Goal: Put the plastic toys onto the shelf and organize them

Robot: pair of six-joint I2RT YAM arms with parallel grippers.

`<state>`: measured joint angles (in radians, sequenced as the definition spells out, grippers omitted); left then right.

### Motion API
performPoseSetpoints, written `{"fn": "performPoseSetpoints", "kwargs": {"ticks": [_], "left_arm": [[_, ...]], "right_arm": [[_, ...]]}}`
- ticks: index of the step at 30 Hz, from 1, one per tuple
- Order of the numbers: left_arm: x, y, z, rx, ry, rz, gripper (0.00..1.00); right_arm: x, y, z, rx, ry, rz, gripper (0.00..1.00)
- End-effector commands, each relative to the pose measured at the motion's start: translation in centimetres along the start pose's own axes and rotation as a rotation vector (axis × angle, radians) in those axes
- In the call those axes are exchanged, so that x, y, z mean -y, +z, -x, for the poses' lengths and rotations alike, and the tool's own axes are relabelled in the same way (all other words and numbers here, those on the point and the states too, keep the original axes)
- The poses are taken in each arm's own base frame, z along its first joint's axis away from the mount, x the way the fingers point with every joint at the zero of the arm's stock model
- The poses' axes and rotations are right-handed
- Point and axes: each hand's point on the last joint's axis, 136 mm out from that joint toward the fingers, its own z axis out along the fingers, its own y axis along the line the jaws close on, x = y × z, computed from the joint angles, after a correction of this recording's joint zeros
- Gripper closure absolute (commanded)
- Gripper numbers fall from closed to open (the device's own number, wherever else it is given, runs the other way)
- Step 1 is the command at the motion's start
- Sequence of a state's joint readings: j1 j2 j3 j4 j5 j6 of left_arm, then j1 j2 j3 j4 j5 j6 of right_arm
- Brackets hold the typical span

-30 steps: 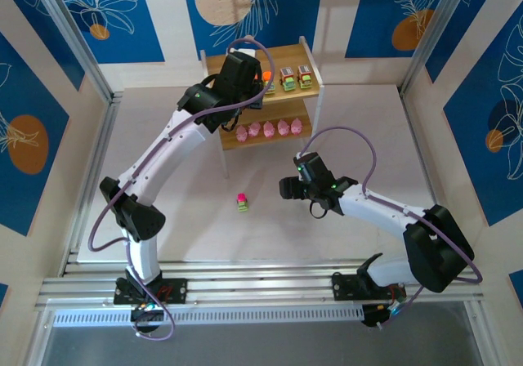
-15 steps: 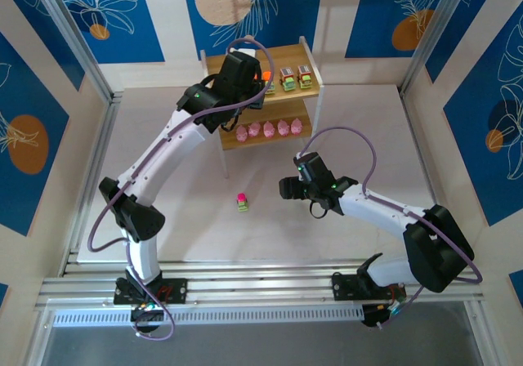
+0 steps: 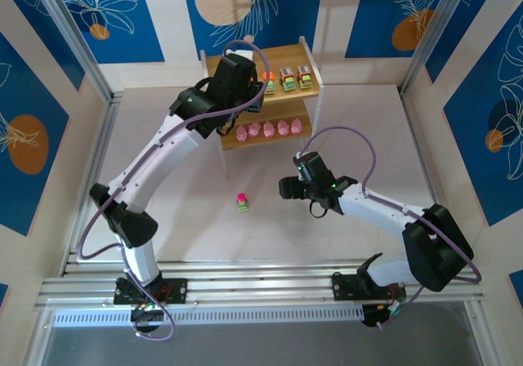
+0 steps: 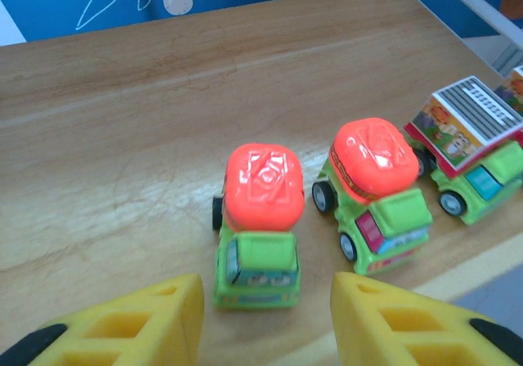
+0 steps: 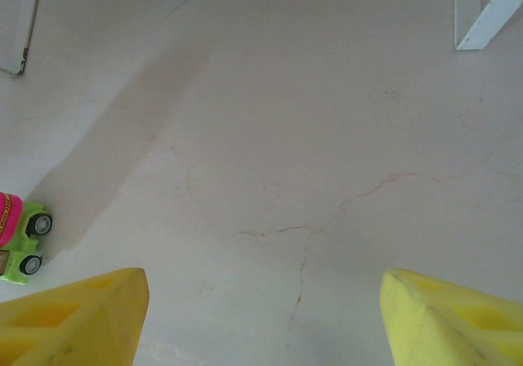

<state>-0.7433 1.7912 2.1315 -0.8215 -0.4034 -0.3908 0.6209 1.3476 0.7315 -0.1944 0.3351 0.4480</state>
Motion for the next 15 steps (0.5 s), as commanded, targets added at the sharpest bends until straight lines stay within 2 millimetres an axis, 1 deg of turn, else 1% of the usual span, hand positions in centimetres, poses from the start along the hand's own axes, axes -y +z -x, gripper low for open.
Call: {"fn": "performPoseSetpoints", "kwargs": {"ticks": [1, 6, 9, 15], "left_arm": [[-0.4, -2.8, 1.1, 0.061, -0.021, 0.000, 0.54], [-0.6, -4.3, -0.1, 0.069, -0.019, -0.004, 0.54], [-0.6, -5.2, -1.2, 0.073, -0.020, -0.011, 0.54], [-0.6, -6.4, -4.4, 0.057, -0.005, 0.002, 0.54]], "right_arm": [[-0.6, -0.1, 0.9, 0.011, 0.016, 0.024, 0.25], [-0.6, -0.1, 0.8, 0.009, 0.016, 0.026, 0.25], [-0.7, -0.1, 0.8, 0.007, 0.018, 0.028, 0.25], [-0.7, -0.2, 0.8, 0.009, 0.022, 0.031, 0.25]]}}
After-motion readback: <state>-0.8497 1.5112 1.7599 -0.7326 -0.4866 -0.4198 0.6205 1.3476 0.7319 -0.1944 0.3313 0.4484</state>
